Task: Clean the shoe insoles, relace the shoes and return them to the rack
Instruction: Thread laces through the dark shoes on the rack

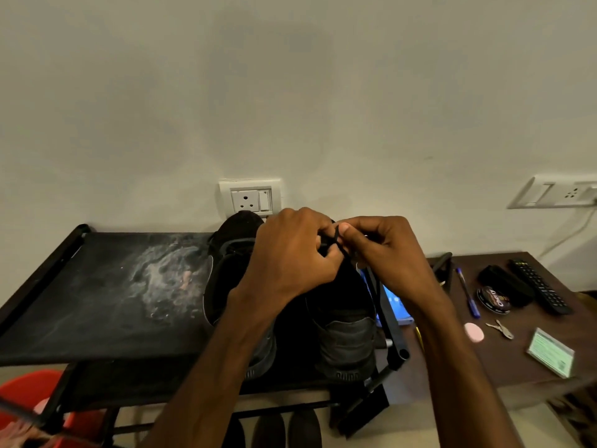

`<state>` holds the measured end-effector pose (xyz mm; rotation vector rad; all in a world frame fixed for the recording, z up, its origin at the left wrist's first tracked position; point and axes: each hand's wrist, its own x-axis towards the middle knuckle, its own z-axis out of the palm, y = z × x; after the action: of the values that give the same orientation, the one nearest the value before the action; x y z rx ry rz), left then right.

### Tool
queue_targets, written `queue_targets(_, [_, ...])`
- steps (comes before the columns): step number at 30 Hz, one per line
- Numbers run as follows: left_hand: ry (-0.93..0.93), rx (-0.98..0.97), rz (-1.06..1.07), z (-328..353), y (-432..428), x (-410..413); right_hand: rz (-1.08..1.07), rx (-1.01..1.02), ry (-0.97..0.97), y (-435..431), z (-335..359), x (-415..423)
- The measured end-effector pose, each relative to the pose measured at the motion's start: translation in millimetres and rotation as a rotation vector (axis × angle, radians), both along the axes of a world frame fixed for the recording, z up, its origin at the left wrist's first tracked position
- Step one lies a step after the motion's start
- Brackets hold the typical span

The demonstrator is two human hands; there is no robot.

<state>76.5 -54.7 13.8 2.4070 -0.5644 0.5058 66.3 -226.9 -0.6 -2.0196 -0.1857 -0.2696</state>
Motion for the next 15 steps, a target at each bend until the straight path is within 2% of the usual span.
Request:
queue_targets(6, [-0.094,-0.017,-0.017,-2.1,-2.7,-2.1,-0.088,0.13,0.116,-3.2,1.2,-4.6])
queue_targets(10, [-0.143,0.002,-0.065,-2.7,-2.0,-1.4,-0.161,0.112,0.115,-2.6,4.4,-3.2])
queue_targets(13, [-0.04,0.072,-0.064,0.7,0.9,0.7,-0.174,0.061,0.117,2.0,4.3,-2.5])
queue_targets(15, [0.093,0.094,-0.019,3.4,0.9,2.0,-0.201,-0.081,0.061,5.5,0.8,-2.0])
